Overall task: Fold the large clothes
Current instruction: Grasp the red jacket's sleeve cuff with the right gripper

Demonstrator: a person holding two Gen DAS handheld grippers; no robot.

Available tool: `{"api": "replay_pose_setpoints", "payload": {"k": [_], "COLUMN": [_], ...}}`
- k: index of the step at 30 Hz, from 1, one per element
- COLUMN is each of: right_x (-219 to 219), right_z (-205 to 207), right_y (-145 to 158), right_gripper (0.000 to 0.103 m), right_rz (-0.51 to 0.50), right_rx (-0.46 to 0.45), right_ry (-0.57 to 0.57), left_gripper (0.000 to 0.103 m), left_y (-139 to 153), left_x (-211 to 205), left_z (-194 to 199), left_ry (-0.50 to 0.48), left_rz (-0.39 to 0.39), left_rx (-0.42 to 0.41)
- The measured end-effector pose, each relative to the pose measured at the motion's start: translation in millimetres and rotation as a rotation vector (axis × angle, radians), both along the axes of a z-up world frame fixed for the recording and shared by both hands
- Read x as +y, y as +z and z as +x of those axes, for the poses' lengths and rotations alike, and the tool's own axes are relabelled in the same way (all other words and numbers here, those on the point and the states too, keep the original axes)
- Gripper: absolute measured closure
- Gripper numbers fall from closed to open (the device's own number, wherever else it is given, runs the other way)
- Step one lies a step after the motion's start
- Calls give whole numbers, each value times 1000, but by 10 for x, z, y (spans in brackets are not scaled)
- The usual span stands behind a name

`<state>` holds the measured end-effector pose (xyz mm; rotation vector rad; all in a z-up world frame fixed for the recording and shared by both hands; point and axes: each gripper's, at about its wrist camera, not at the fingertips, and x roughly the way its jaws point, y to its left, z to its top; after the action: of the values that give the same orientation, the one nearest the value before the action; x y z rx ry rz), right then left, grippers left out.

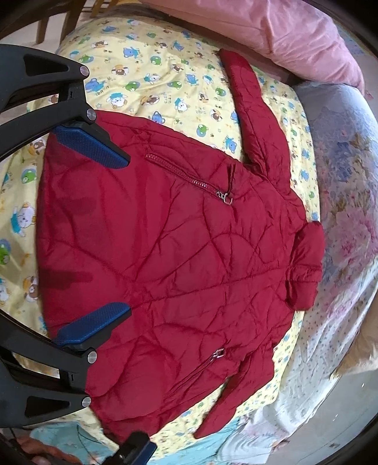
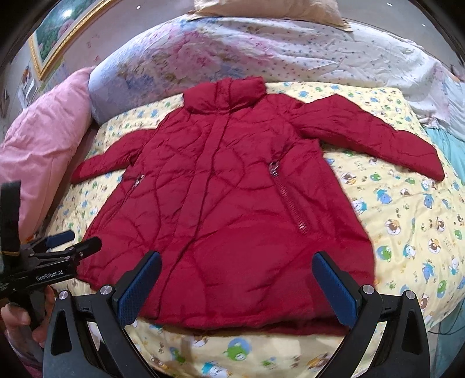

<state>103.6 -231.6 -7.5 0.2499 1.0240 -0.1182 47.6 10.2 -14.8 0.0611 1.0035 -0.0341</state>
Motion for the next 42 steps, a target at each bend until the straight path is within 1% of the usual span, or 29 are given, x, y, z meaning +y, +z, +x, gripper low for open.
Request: {"api": "replay_pose_setpoints", "payload": {"k": [2, 3, 4, 5, 7, 9, 10, 12, 14, 16, 19, 21, 23, 24, 25, 26, 29, 30, 31, 33, 34, 35, 36, 38, 39, 40, 42], "right_x": [-144, -287, -368, -538, -776, -1113, -1196, -1496, -1739, -2034, -2418, -2607, -2800, -2948, -3013, -3112, -3348, -3444, -3497, -3628, -3696, -3738, -3801, -3869, -3885, -3882, -3864], "right_z": [6, 17, 13, 24, 25, 38, 45, 62, 76, 116, 181, 213, 251, 299, 297, 319, 390, 419, 431, 476, 486, 489, 497, 517, 540, 582, 662], "right_y": [8, 12, 8, 4, -11, -42, -54, -102, -139, -201, -288, -355, -449, -541, -575, -638, -836, -924, -962, -1082, -1130, -1148, -1182, -1192, -1187, -1170, -1119], "right_gripper": [0, 0, 0, 0, 0, 0, 1, 1, 3, 8, 13, 16, 22, 27, 31, 32, 40, 43, 44, 49, 51, 55, 56, 60, 65, 67, 78], "right_rz": [-13, -8, 7, 17, 53, 62, 60, 51, 49, 66, 102, 107, 138, 170, 187, 214, 274, 317, 329, 346, 355, 359, 367, 363, 355, 339, 308], "right_rx": [-5, -12, -40, -47, -82, -105, -108, -112, -117, -123, -149, -148, -158, -153, -156, -162, -168, -191, -198, -202, -215, -224, -242, -267, -272, -274, -284], "right_ry": [-33, -63, -78, -116, -163, -237, -256, -326, -381, -443, -518, -569, -606, -642, -655, -676, -743, -762, -772, -816, -836, -845, -864, -881, -881, -875, -847], "left_gripper": [9, 9, 9, 9, 9, 9, 9, 9, 9, 9, 9, 9, 9, 9, 9, 9, 7, 7, 6, 5, 1, 1, 1, 1, 1, 1, 1], "left_y": [-8, -12, -17, -26, -52, -86, -105, -135, -144, -152, -154, -206, -266, -299, -298, -303, -339, -347, -349, -345, -356, -369, -390, -422, -435, -451, -498], "left_x": [21, 37, 45, 50, 59, 77, 79, 84, 84, 64, 66, 62, 34, 12, -6, -32, -77, -95, -111, -145, -157, -181, -202, -218, -210, -199, -163], "left_z": [89, 141, 177, 211, 309, 405, 453, 526, 605, 656, 694, 722, 747, 767, 789, 803, 878, 908, 934, 970, 979, 994, 1007, 1028, 1039, 1056, 1112], "left_ry": [5, 11, 13, 10, 2, 0, -4, -6, -6, -10, 8, 13, 3, 1, 0, -6, -22, -26, -36, -42, -41, -47, -57, -65, -65, -66, -55], "left_rz": [1, 2, 5, 20, 24, -18, -49, -53, -101, -102, -107, -109, -93, -68, -76, -86, -108, -113, -119, -99, -76, -58, -51, -55, -68, -80, -89], "left_rx": [-2, -9, -11, -16, -9, 13, 27, 25, 34, 18, -33, -19, 0, 0, -3, -1, 26, 34, 33, 16, 10, 8, 8, 4, 2, 6, 23]}}
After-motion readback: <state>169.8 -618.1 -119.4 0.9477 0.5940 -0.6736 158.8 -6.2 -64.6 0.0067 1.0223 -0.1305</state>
